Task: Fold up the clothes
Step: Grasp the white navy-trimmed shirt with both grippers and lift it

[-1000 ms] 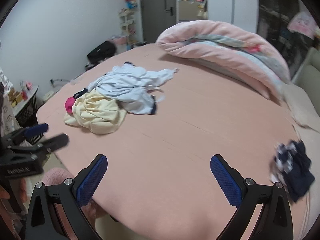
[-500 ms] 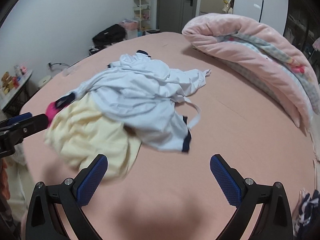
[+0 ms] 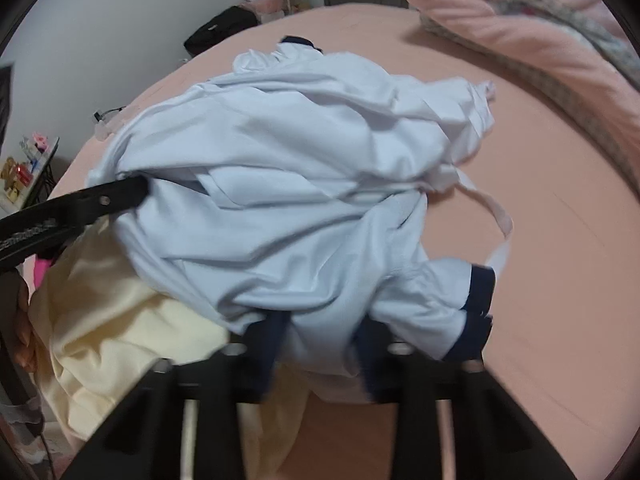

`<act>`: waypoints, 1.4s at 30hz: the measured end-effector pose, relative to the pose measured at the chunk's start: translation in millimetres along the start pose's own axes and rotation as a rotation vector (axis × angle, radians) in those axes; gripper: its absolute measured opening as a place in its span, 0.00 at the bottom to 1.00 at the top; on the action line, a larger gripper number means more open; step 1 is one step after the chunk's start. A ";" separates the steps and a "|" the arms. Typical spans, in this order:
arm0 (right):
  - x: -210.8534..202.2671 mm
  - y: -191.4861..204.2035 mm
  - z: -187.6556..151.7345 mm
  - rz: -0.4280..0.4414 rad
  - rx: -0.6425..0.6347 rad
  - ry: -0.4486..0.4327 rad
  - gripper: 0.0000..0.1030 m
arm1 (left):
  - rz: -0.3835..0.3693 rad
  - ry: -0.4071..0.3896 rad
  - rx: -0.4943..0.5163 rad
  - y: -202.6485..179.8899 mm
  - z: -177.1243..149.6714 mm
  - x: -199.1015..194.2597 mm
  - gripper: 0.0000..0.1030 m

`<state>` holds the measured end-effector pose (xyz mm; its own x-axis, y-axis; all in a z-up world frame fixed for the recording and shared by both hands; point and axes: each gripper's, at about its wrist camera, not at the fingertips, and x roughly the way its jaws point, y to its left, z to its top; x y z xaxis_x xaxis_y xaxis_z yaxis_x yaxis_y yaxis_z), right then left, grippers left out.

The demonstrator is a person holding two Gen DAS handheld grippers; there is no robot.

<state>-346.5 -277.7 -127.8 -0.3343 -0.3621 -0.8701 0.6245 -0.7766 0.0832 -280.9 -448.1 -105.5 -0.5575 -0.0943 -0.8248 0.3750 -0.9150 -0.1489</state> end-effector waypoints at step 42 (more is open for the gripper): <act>-15.9 -22.1 -21.8 -0.079 0.049 0.071 0.61 | -0.072 -0.064 -0.011 -24.4 -16.8 -32.6 0.68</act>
